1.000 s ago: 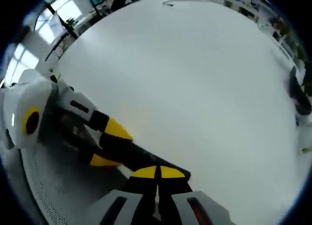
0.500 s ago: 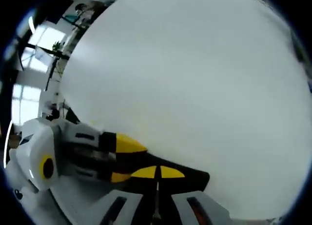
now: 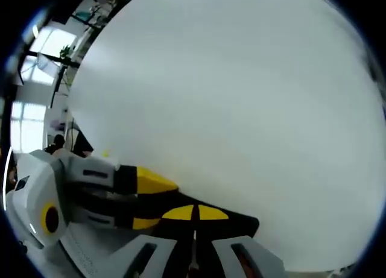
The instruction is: Press the specified remote control buttons in sequence, fully releasing each button before pressing the next.
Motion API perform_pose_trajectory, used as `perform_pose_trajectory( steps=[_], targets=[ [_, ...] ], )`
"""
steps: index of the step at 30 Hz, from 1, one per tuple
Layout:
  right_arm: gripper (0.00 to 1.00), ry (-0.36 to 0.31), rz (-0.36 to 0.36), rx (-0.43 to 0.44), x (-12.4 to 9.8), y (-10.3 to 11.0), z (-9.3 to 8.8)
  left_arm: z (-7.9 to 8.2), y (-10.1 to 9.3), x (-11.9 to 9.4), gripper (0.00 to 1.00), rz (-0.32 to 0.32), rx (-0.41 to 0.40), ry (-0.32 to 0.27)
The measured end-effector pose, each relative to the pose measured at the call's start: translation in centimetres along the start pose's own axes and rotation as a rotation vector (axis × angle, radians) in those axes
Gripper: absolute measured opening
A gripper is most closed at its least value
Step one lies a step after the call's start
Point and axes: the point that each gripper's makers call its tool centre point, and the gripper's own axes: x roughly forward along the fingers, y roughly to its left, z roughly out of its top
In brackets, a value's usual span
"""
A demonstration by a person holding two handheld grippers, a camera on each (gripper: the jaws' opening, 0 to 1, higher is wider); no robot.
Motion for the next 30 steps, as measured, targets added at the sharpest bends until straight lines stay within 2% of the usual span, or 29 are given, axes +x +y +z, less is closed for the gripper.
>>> perform_pose_trajectory(
  steps=[11,21,25,30],
  targets=[
    [0.0,0.004,-0.058,-0.01,0.25,-0.21,0.08,0.04,0.04,0.01,0.24,-0.002,-0.019,0.004],
    [0.0,0.007,-0.051,0.03,0.22,-0.28,0.13,0.02,0.06,-0.01,0.24,0.003,-0.019,0.008],
    [0.0,0.014,-0.053,-0.003,0.08,-0.11,0.09,0.03,0.05,0.0,0.24,0.004,-0.015,0.008],
    [0.0,0.014,-0.041,0.013,0.03,-0.14,0.13,0.05,0.09,0.0,0.24,0.005,-0.004,0.002]
  ],
)
